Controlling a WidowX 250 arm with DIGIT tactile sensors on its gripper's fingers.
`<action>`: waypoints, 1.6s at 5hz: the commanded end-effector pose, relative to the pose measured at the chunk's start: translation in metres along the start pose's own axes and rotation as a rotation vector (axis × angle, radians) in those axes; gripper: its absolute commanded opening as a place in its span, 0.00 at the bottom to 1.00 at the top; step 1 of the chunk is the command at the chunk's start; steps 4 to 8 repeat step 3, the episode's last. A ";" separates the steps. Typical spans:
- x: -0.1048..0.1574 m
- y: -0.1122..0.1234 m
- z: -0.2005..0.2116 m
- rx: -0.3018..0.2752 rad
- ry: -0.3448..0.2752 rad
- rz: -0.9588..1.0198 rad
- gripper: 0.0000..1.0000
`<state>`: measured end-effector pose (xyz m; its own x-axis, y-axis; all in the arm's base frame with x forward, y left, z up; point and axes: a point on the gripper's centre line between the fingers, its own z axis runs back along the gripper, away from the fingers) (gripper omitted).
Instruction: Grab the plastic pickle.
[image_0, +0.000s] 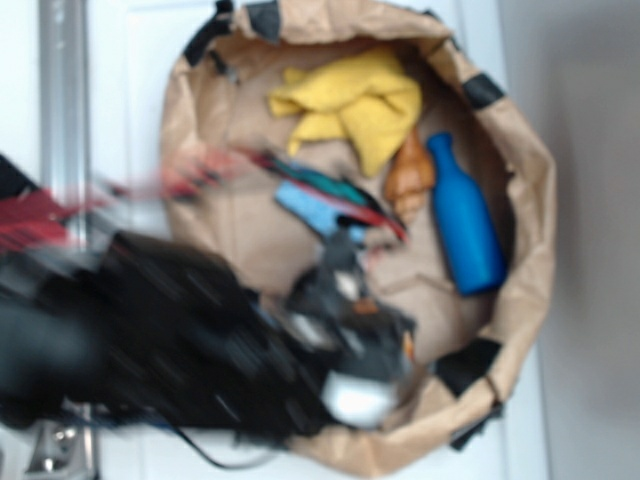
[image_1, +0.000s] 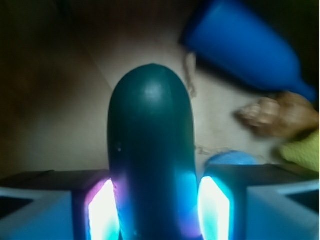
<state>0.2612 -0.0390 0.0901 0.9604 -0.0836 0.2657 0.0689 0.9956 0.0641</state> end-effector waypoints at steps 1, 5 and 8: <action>0.013 0.030 0.045 -0.082 -0.063 0.418 0.00; 0.007 0.038 0.061 -0.015 -0.050 0.459 0.00; 0.007 0.038 0.061 -0.015 -0.050 0.459 0.00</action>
